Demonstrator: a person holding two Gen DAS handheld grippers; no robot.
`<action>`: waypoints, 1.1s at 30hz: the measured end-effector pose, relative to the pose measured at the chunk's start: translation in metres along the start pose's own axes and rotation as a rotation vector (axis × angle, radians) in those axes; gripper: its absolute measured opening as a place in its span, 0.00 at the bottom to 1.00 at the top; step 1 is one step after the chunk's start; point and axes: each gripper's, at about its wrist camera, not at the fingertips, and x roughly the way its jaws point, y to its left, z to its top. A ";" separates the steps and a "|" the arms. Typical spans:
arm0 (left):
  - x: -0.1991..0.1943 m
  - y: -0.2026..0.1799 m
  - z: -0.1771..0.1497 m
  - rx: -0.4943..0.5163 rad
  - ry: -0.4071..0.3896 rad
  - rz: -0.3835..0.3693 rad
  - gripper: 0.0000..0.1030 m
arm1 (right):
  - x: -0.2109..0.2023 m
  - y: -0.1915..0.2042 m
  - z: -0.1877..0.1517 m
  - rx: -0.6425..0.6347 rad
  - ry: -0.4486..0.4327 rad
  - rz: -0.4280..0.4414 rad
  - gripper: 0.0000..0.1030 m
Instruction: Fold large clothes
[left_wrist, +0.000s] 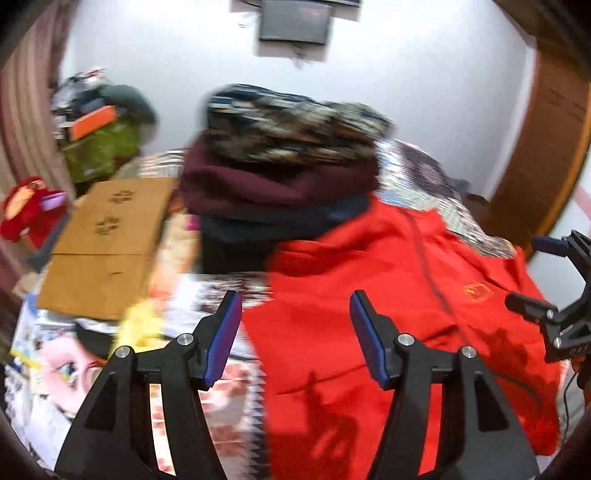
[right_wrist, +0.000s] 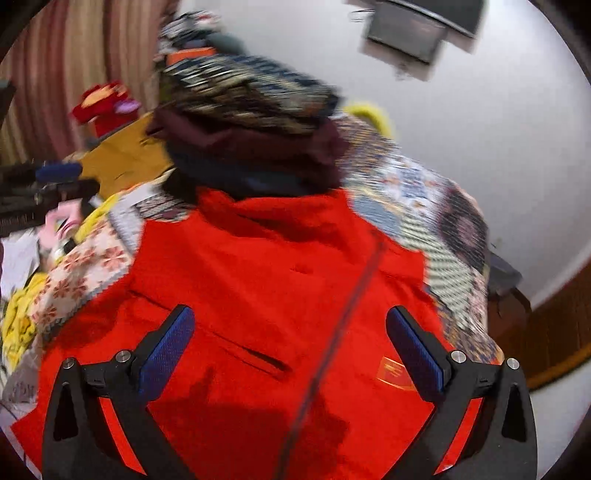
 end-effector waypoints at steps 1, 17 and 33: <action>-0.002 0.012 -0.002 -0.018 -0.003 0.014 0.59 | 0.006 0.011 0.004 -0.025 0.009 0.025 1.00; -0.004 0.100 -0.058 -0.139 0.072 0.052 0.59 | 0.137 0.144 0.002 -0.415 0.322 0.131 0.74; 0.029 0.088 -0.076 -0.127 0.175 0.025 0.59 | 0.090 0.078 0.023 -0.133 0.128 0.237 0.06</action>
